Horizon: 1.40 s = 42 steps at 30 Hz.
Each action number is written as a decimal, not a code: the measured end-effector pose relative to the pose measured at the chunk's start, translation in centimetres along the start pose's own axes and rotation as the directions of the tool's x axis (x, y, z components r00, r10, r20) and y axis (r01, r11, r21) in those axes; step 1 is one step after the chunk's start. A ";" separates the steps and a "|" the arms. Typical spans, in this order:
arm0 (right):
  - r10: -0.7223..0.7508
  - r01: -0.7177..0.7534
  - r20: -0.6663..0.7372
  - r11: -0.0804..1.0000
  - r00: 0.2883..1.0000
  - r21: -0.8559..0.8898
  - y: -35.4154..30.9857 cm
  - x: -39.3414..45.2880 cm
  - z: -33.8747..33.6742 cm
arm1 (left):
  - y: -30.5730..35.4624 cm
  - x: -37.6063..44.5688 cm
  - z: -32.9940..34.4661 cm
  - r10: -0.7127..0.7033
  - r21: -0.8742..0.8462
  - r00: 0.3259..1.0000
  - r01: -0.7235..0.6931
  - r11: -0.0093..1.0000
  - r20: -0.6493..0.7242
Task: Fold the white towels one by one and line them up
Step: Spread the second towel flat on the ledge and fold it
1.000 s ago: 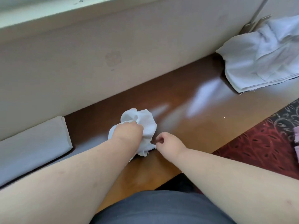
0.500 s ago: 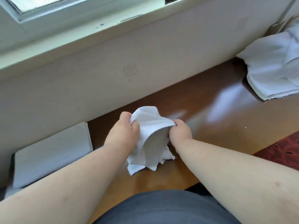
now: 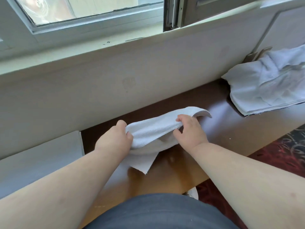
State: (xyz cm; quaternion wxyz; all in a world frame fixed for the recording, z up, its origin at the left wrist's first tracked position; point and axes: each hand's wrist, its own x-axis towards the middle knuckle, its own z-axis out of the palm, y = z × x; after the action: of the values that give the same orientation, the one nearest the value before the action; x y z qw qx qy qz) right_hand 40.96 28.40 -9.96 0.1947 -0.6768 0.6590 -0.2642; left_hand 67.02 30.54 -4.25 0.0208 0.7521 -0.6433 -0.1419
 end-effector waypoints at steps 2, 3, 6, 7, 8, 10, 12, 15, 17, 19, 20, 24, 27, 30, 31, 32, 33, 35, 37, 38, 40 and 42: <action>0.222 -0.243 0.216 0.967 0.951 0.077 1.0 -1.4 1.0 | 0.3 0.0 0.9 0.024 0.060 0.999 -0.027 0.998 0.048; 0.332 -0.386 0.320 0.914 0.887 0.124 1.3 -2.0 1.6 | 0.5 -0.1 1.4 0.013 0.062 0.996 -0.018 0.998 0.087; 0.531 -0.692 0.484 0.675 0.696 0.255 2.7 -3.5 3.0 | 1.8 -0.3 3.5 -0.003 0.182 0.979 -0.035 0.983 0.202; 0.565 -0.740 0.493 0.599 0.662 0.308 3.3 -3.9 3.3 | 2.3 -0.2 4.2 0.024 0.226 0.978 -0.072 0.972 0.209; 0.597 -0.762 0.475 0.536 0.646 0.362 3.8 -4.1 3.3 | 2.8 -0.2 4.7 0.066 0.246 0.976 -0.117 0.962 0.208; 0.704 -0.771 0.357 0.441 0.615 0.459 5.0 -4.2 2.9 | 4.5 0.4 5.7 0.158 0.229 0.961 -0.210 0.950 0.226; 0.830 -0.789 0.225 0.348 0.511 0.507 6.1 -4.0 2.2 | 6.6 1.6 6.6 0.227 0.178 0.938 -0.278 0.944 0.263; 0.885 -0.802 0.305 0.117 0.351 0.585 7.9 -2.8 2.0 | 10.2 4.8 8.1 0.303 0.087 0.899 -0.346 0.934 0.318; 0.827 -0.818 0.467 -0.017 0.312 0.575 8.9 -1.5 2.4 | 12.8 7.5 9.3 0.322 0.074 0.877 -0.370 0.926 0.357; 0.727 -0.836 0.626 -0.134 0.282 0.533 9.3 -0.1 2.6 | 15.0 10.2 10.5 0.300 0.064 0.869 -0.351 0.934 0.394; 0.685 -0.839 0.677 -0.179 0.269 0.514 9.5 0.6 2.7 | 16.1 11.5 11.1 0.279 0.056 0.866 -0.330 0.942 0.415; 0.617 -0.829 0.760 -0.303 0.206 0.471 10.8 2.6 2.9 | 18.2 15.4 13.7 0.140 0.127 0.848 -0.236 0.963 0.511; 0.561 -0.857 0.817 -0.350 0.131 0.379 12.4 3.1 2.2 | 18.8 16.4 14.7 0.040 0.193 0.817 -0.184 0.964 0.576; 0.521 -0.894 0.842 -0.298 0.141 0.334 13.9 3.1 1.4 | 18.9 16.3 14.5 0.006 0.261 0.770 -0.223 0.939 0.637; 0.516 -0.900 0.839 -0.266 0.170 0.346 14.1 3.0 1.2 | 18.7 16.3 14.5 0.027 0.307 0.751 -0.301 0.903 0.659; 0.512 -0.900 0.833 -0.233 0.208 0.368 14.2 3.0 1.0 | 18.5 16.3 14.5 0.039 0.352 0.726 -0.379 0.856 0.687; 0.511 -0.896 0.823 -0.201 0.249 0.396 14.2 2.9 0.9 | 18.3 16.0 14.1 0.039 0.382 0.708 -0.425 0.821 0.705; 0.530 -0.888 0.790 -0.140 0.306 0.438 13.9 2.5 0.9 | 17.9 15.2 13.5 0.101 0.375 0.706 -0.486 0.790 0.701; 0.554 -0.884 0.759 -0.083 0.343 0.460 13.2 1.6 0.8 | 17.1 14.3 12.7 0.212 0.308 0.744 -0.494 0.813 0.634; 0.563 -0.882 0.746 -0.062 0.356 0.467 12.9 1.1 0.8 | 16.7 14.0 12.1 0.250 0.280 0.782 -0.472 0.836 0.571; 0.592 -0.877 0.712 -0.018 0.378 0.481 11.9 -0.3 0.6 | 15.3 13.0 10.8 0.260 0.197 0.870 -0.366 0.909 0.419; 0.635 -0.866 0.665 0.011 0.392 0.500 10.8 -1.7 0.2 | 13.0 12.3 9.3 0.259 -0.004 0.930 -0.267 0.964 0.260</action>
State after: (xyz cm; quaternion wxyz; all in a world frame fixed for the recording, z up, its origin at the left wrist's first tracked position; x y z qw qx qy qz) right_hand 32.62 29.49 -16.92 0.6692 -0.0650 0.6793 -0.2941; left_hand 53.91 17.75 -12.65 -0.0559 0.6347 -0.7373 -0.2245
